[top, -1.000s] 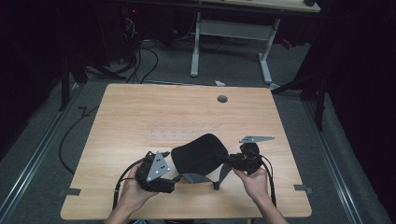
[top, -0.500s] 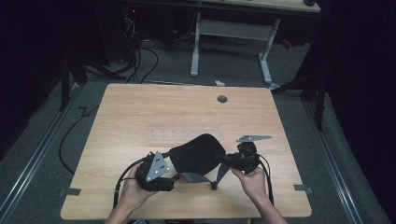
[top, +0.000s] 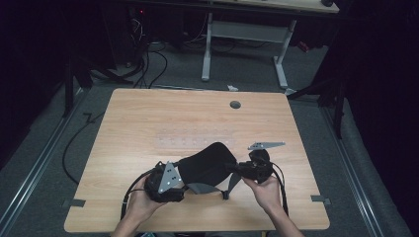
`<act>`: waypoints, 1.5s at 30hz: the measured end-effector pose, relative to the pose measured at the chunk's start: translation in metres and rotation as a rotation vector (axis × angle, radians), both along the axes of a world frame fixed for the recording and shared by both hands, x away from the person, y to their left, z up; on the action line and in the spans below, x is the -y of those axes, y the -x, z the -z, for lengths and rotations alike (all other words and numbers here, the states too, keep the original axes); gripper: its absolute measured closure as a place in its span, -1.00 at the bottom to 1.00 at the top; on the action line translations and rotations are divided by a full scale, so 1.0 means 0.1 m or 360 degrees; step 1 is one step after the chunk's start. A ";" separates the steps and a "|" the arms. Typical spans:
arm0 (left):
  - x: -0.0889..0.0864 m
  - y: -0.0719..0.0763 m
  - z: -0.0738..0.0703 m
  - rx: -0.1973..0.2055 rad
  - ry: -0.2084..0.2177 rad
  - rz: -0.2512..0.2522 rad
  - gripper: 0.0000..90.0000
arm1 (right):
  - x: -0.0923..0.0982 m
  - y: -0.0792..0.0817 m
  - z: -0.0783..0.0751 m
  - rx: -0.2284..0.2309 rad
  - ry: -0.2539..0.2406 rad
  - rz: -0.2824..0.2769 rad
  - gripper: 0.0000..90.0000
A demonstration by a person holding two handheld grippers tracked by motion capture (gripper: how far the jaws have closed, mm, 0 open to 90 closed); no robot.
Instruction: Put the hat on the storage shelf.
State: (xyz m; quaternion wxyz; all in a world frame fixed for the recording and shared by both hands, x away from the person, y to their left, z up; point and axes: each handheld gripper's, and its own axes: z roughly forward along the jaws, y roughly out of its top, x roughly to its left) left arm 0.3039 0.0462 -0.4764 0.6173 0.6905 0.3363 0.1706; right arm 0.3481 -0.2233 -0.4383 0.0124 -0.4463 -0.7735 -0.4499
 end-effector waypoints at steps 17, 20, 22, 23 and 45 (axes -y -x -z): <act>-0.01 0.02 0.01 -0.0043 0.0060 0.0062 0.07 | -0.12 -0.04 -0.01 -0.0002 -0.0077 -0.0050 0.89; -0.02 0.03 0.00 -0.0068 0.0065 0.0093 0.20 | -0.13 -0.04 -0.01 0.0002 -0.0092 -0.0045 0.88; -0.01 0.03 0.00 -0.0076 0.0081 0.0103 0.29 | -0.12 -0.05 0.00 0.0009 -0.0106 -0.0049 0.87; -0.02 0.03 0.00 -0.0080 0.0077 0.0112 0.33 | -0.12 -0.05 0.00 0.0004 -0.0111 -0.0045 0.87; -0.02 0.13 -0.06 -0.0122 0.0089 0.0347 0.92 | -0.08 -0.11 0.03 0.0024 -0.0190 0.0003 0.41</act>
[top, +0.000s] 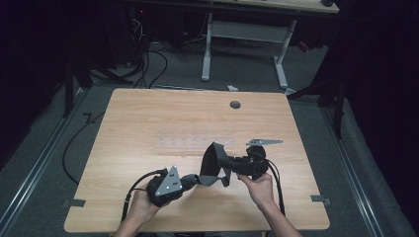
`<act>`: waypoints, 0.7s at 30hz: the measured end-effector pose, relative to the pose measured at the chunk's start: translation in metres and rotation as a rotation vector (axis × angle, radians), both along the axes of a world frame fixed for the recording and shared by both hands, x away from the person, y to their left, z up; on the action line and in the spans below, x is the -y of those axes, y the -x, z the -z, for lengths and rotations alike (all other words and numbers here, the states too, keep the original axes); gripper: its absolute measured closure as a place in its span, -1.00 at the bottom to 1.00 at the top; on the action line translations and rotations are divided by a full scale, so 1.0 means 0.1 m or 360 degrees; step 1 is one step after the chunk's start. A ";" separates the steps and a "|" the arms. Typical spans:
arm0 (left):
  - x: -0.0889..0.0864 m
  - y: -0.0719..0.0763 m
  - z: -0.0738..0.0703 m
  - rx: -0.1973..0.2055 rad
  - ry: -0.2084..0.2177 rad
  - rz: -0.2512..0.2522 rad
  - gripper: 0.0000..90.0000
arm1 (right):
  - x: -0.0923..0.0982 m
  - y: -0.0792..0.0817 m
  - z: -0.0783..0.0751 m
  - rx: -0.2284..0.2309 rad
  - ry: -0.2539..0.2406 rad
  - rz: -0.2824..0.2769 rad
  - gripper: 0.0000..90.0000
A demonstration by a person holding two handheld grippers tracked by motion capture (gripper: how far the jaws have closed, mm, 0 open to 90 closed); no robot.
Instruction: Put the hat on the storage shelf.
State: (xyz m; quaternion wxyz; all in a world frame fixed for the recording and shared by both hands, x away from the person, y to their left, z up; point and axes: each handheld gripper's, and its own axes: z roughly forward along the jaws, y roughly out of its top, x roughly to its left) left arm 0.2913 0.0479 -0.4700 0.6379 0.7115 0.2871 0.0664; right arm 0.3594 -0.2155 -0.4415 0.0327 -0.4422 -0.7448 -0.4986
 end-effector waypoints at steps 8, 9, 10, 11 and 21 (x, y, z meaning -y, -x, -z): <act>-0.13 -0.05 -0.04 -0.0075 0.0099 -0.0082 0.92 | 0.18 0.07 0.06 0.0041 -0.0053 0.0058 0.19; -0.15 -0.07 -0.05 -0.0082 0.0114 -0.0084 0.92 | 0.21 0.07 0.08 0.0031 -0.0046 0.0070 0.19; -0.17 -0.07 -0.07 -0.0094 0.0136 -0.0093 0.92 | 0.24 0.08 0.11 0.0035 -0.0027 0.0088 0.18; -0.18 -0.07 -0.07 -0.0094 0.0153 -0.0099 0.92 | 0.27 0.09 0.14 0.0040 -0.0009 0.0105 0.17; -0.25 -0.10 -0.13 -0.0110 0.0204 -0.0126 0.92 | 0.56 0.14 0.52 0.0079 0.0226 0.0347 0.11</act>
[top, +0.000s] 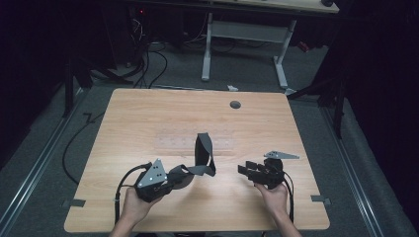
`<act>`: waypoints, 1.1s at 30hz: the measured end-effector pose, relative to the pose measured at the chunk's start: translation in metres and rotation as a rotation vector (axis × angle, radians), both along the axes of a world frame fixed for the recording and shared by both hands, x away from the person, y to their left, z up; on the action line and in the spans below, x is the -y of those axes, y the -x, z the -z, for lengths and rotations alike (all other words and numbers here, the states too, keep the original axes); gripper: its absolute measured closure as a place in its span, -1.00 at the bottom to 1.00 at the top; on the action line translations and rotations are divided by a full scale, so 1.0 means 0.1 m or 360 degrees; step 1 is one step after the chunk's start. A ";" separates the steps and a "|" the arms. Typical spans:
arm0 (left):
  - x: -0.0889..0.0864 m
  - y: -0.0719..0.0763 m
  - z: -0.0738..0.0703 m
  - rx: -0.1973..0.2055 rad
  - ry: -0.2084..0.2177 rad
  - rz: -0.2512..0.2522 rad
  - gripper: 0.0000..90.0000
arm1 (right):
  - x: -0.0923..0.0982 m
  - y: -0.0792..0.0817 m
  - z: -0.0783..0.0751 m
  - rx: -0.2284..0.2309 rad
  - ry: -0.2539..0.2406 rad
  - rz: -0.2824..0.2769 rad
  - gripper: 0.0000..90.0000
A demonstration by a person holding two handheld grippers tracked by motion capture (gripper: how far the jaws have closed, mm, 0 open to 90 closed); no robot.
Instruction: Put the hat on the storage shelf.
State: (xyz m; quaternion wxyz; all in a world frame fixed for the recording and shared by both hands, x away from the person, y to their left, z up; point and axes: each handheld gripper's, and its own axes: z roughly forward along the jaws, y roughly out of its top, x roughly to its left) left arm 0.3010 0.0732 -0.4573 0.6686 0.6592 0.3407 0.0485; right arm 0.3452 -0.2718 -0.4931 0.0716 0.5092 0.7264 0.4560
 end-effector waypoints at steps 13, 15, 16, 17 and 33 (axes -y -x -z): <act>-0.18 -0.09 -0.10 -0.0024 0.0133 -0.0109 0.92 | 0.26 0.04 0.31 0.0067 0.0422 0.0267 0.02; -0.22 -0.10 -0.11 -0.0024 0.0152 -0.0125 0.92 | 0.31 0.04 0.33 0.0081 0.0439 0.0299 0.01; -0.23 -0.11 -0.12 -0.0022 0.0153 -0.0131 0.92 | 0.33 0.04 0.34 0.0077 0.0444 0.0318 0.01; -0.24 -0.11 -0.13 -0.0022 0.0156 -0.0144 0.92 | 0.34 0.04 0.34 0.0084 0.0449 0.0325 0.01; -0.42 -0.31 -0.26 -0.0004 0.0211 -0.0310 0.92 | 0.38 0.01 0.37 0.0096 0.0570 0.0397 -0.08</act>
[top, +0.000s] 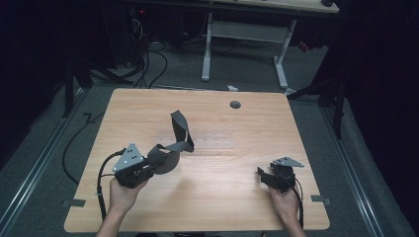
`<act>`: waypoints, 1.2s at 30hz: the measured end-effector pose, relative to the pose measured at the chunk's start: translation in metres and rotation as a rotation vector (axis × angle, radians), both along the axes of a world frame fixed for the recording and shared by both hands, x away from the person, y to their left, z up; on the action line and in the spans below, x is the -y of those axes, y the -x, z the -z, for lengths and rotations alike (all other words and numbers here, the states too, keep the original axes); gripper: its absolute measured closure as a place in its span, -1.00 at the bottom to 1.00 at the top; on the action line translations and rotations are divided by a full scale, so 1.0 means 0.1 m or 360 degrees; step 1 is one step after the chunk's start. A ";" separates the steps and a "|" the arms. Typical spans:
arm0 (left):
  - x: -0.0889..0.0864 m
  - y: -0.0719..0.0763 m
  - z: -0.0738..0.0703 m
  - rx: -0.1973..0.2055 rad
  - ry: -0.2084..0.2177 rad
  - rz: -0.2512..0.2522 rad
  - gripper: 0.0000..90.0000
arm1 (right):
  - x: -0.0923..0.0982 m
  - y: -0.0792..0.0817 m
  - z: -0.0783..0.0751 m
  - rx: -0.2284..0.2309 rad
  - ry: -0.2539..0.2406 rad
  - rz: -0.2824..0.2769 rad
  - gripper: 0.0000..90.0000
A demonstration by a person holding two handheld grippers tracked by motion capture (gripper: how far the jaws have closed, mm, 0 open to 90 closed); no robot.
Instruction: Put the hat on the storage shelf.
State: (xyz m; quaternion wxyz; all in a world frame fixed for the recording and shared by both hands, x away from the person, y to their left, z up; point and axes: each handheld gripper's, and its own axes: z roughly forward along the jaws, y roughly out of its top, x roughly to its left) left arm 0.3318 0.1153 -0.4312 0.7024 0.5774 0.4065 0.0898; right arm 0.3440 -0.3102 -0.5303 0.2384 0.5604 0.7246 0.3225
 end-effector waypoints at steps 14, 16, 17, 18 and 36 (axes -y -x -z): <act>-0.14 -0.13 -0.15 0.0042 0.0062 -0.0107 0.92 | -0.04 -0.01 0.00 0.0001 0.0052 -0.0017 -0.11; -0.15 -0.16 -0.15 0.0042 0.0067 -0.0120 0.92 | -0.04 -0.01 0.00 0.0001 0.0052 -0.0016 -0.11; -0.16 -0.17 -0.15 0.0040 0.0074 -0.0126 0.92 | -0.04 -0.01 0.00 0.0002 0.0052 -0.0018 -0.11; -0.16 -0.17 -0.15 0.0040 0.0074 -0.0126 0.92 | -0.04 -0.01 0.00 0.0002 0.0052 -0.0018 -0.11; -0.21 -0.55 -0.22 0.0035 0.0067 -0.0290 0.92 | -0.04 -0.01 0.00 0.0001 0.0051 -0.0017 -0.11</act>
